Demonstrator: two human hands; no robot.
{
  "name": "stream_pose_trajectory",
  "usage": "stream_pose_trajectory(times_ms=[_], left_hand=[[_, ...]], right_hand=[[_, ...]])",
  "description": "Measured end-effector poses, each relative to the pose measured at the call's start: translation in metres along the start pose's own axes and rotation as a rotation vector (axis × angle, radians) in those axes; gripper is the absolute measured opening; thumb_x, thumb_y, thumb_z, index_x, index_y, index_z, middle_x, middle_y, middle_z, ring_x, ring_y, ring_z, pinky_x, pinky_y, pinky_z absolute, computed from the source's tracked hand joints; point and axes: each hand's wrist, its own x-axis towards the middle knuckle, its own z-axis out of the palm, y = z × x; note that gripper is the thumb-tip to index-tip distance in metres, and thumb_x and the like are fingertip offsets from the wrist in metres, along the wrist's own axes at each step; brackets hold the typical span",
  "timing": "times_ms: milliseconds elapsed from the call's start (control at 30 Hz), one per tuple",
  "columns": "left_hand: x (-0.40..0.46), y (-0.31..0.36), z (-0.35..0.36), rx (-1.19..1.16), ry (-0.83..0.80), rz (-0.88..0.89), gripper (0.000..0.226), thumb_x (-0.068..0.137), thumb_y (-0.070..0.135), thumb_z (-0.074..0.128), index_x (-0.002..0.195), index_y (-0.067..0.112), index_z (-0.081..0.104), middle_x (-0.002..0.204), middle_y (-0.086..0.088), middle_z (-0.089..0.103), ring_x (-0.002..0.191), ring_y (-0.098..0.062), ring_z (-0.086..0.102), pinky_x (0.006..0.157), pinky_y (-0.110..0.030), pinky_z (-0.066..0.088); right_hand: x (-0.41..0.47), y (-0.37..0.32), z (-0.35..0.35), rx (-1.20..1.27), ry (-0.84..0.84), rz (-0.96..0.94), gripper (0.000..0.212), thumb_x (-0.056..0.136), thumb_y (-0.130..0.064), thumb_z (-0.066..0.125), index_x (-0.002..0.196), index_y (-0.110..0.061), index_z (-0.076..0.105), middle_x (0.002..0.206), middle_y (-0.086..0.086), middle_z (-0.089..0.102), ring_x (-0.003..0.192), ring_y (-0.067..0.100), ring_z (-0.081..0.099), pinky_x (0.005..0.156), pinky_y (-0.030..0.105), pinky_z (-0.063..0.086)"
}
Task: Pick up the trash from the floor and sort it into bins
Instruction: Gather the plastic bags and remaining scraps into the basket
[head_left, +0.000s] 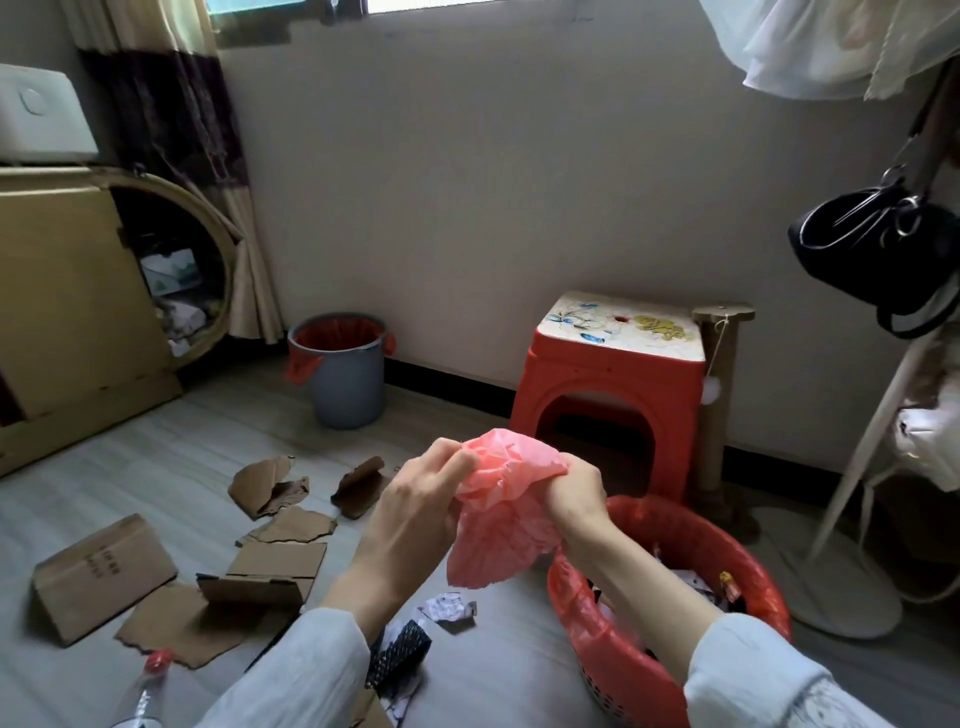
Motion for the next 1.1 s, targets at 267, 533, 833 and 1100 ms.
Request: stream_pose_trajectory(times_ms=[267, 533, 833, 1100], left_hand=[[-0.015, -0.019, 0.004, 0.131, -0.343, 0.106, 0.028, 0.080, 0.021, 0.049, 0.108, 0.019, 0.053, 0.119, 0.002, 0.054, 0.098, -0.013, 0.056, 0.080, -0.029, 0.052], [-0.020, -0.015, 0.001, -0.071, -0.494, -0.063, 0.022, 0.089, 0.014, 0.044, 0.108, 0.018, 0.053, 0.111, 0.005, 0.063, 0.108, -0.011, 0.057, 0.092, -0.030, 0.046], [-0.019, -0.028, 0.001, 0.256, -0.541, -0.141, 0.114, 0.063, 0.069, 0.057, 0.148, 0.023, -0.004, 0.155, 0.009, -0.016, 0.140, -0.010, -0.024, 0.114, -0.029, -0.006], [-0.019, -0.020, -0.004, 0.080, -0.447, -0.277, 0.071, 0.070, 0.056, 0.065, 0.125, 0.019, 0.040, 0.122, 0.009, 0.052, 0.129, -0.007, 0.034, 0.114, -0.032, 0.021]], right_hand=[[-0.011, -0.019, -0.023, 0.602, -0.516, 0.041, 0.023, 0.092, -0.019, 0.050, 0.077, -0.008, 0.063, 0.070, 0.010, 0.065, 0.062, 0.018, 0.064, 0.059, 0.028, 0.050], [-0.011, 0.001, -0.019, -0.272, -0.278, -0.361, 0.046, 0.070, 0.002, 0.059, 0.108, -0.022, 0.068, 0.090, -0.006, 0.066, 0.088, 0.011, 0.060, 0.070, 0.010, 0.045], [-0.018, 0.020, -0.011, -0.604, -0.452, -0.941, 0.040, 0.070, 0.004, 0.055, 0.104, -0.011, 0.071, 0.109, 0.001, 0.066, 0.108, 0.017, 0.055, 0.091, 0.034, 0.049], [-0.026, 0.017, -0.009, -0.540, -0.186, -1.250, 0.024, 0.077, -0.025, 0.050, 0.085, -0.019, 0.072, 0.094, -0.004, 0.068, 0.098, 0.012, 0.054, 0.080, 0.038, 0.051]])
